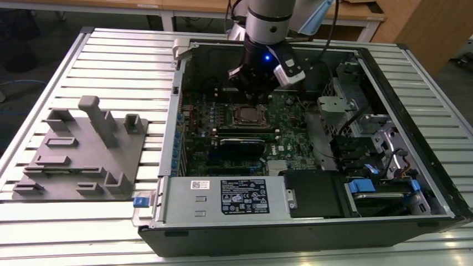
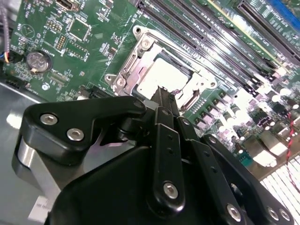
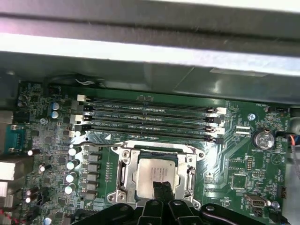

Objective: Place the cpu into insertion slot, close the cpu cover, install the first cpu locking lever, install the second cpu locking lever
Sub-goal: 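Install the first cpu locking lever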

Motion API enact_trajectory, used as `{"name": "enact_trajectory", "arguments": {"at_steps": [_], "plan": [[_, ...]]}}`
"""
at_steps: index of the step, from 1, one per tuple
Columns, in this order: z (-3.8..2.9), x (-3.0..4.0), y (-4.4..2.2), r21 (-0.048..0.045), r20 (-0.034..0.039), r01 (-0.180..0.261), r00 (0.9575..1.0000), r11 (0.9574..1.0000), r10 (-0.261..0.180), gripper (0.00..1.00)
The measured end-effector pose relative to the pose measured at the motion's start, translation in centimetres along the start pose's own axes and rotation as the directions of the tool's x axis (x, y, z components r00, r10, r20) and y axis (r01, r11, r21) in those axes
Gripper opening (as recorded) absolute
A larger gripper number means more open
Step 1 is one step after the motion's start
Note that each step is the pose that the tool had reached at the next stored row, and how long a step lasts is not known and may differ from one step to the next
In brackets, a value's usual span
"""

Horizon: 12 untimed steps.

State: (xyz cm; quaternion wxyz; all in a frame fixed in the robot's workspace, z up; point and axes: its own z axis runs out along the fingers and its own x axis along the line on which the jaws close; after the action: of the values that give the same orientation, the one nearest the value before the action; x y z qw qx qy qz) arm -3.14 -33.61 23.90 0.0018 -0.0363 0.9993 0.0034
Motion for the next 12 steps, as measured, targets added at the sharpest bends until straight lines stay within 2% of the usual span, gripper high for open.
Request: {"name": "enact_trajectory", "arguments": {"at_steps": [6,12], "plan": [[-0.15,0.06,0.0,0.0,0.0005,0.0,1.0,1.0,0.0,0.1],[-0.11,1.11,0.08,0.0007,0.011,0.0,0.9999,1.0,0.0,0.1]]}}
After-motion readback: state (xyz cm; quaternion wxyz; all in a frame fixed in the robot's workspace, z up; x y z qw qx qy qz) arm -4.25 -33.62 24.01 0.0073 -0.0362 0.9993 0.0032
